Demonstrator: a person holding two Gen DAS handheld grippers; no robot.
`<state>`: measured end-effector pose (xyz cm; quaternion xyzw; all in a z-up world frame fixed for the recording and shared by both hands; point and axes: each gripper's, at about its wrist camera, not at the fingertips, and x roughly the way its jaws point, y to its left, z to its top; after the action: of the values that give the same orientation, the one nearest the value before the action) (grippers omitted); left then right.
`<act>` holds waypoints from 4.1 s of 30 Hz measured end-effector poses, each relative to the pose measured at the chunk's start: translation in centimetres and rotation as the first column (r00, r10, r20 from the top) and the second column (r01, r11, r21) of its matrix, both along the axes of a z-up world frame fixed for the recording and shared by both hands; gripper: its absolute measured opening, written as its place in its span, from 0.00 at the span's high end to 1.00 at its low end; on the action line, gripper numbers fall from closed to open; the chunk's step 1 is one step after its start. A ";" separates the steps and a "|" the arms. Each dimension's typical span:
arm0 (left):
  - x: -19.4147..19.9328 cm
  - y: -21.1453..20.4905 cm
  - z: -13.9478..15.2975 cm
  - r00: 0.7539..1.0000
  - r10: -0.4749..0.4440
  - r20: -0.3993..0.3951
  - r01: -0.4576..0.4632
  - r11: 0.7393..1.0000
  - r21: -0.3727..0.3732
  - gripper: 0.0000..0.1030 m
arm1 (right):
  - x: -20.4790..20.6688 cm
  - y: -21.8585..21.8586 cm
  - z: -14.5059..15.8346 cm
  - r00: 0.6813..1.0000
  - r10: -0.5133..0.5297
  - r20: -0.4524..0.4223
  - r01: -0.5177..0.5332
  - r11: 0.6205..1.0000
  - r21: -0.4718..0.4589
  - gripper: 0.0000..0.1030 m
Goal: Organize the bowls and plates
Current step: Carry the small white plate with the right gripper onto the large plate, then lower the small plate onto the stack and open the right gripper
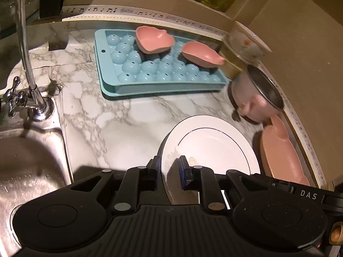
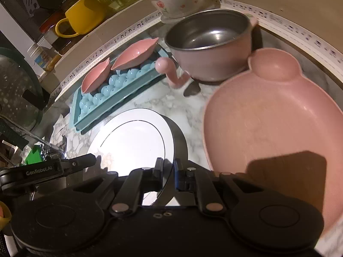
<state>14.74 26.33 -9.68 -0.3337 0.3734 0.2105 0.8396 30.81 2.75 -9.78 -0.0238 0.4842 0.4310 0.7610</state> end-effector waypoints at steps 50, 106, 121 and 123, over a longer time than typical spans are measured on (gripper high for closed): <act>8.2 -44.6 5.0 0.589 -0.805 0.065 0.804 0.592 0.051 0.83 | -12.4 -47.9 3.6 0.633 -0.773 0.036 0.763 0.631 0.142 0.92; 13.5 -58.5 -0.8 0.435 -0.898 -0.072 0.901 0.433 0.041 0.83 | -12.1 -60.7 -3.9 0.469 -0.880 -0.066 0.883 0.467 0.054 0.92; 12.2 -57.4 0.3 0.431 -0.901 -0.048 0.901 0.428 0.067 0.83 | -12.5 -60.1 -2.9 0.473 -0.881 -0.016 0.881 0.472 0.037 0.83; 11.6 -57.0 0.8 0.428 -0.903 -0.039 0.902 0.424 0.078 0.83 | -12.9 -59.8 -2.4 0.474 -0.881 0.001 0.880 0.473 0.039 0.82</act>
<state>26.31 -30.63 -8.90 -0.0463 0.4806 -0.2568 0.8372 17.94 -57.08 -12.21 0.2359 0.4126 -0.0126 0.8798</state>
